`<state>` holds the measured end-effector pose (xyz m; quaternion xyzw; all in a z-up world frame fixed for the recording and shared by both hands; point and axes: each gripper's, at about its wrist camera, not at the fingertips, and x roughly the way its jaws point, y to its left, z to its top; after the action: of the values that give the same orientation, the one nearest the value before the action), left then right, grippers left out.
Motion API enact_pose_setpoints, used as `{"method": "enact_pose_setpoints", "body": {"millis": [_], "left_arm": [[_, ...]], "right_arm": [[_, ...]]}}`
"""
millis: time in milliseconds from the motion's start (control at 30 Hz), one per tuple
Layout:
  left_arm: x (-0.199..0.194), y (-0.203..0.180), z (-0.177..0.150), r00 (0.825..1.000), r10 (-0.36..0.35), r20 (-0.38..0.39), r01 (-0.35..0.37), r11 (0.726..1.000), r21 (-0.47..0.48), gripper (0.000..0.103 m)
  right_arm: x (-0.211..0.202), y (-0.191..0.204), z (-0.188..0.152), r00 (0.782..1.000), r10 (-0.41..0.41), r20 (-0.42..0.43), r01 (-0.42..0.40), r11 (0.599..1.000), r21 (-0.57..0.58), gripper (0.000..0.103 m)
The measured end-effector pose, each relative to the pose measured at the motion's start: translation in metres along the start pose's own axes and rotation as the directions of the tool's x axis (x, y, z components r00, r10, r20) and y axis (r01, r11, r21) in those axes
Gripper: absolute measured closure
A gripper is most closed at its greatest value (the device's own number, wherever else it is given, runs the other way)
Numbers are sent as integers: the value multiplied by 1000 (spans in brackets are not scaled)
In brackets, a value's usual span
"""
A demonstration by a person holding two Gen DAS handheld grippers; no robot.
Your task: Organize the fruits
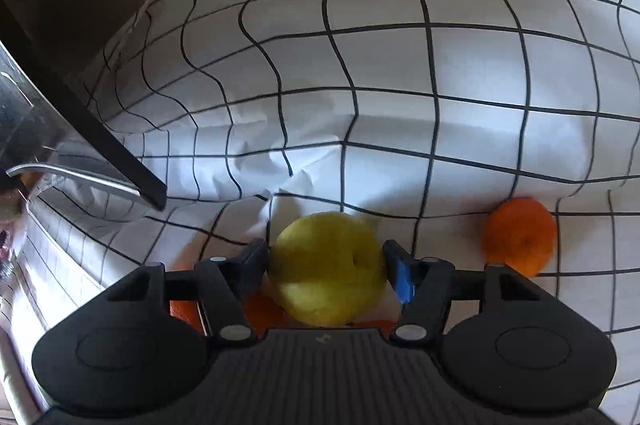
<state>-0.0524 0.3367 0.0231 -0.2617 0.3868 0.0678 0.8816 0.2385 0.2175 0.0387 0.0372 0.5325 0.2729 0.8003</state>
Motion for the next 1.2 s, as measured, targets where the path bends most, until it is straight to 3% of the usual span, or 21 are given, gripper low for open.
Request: {"method": "enact_pose_setpoints", "body": {"millis": [100, 333, 467, 600, 900, 1033, 1200], "left_arm": [[4, -3, 3, 1000, -9, -4, 9, 1000, 15, 70], [17, -20, 12, 997, -70, -19, 71, 996, 58, 69], [27, -39, 16, 993, -114, -36, 117, 987, 109, 69], [37, -63, 19, 988, -147, -51, 153, 973, 172, 69], [54, -122, 27, 984, -172, -45, 177, 910, 374, 69], [58, -143, 36, 987, -159, -20, 150, 868, 473, 69], [64, -155, 49, 989, -146, 2, 124, 846, 519, 69]], "right_arm": [[-12, -2, -5, 999, -26, 28, 26, 999, -30, 40], [-86, -40, -21, 989, -17, 147, 9, 998, 56, 40], [-127, -63, -57, 982, -88, 165, 84, 996, 31, 40], [-150, -94, -107, 979, -149, 138, 139, 987, 83, 40], [-170, -136, -190, 961, -248, 122, 223, 956, 189, 40], [-171, -144, -210, 956, -261, 135, 228, 949, 219, 40], [-175, -146, -224, 954, -250, 167, 214, 954, 208, 39]]}}
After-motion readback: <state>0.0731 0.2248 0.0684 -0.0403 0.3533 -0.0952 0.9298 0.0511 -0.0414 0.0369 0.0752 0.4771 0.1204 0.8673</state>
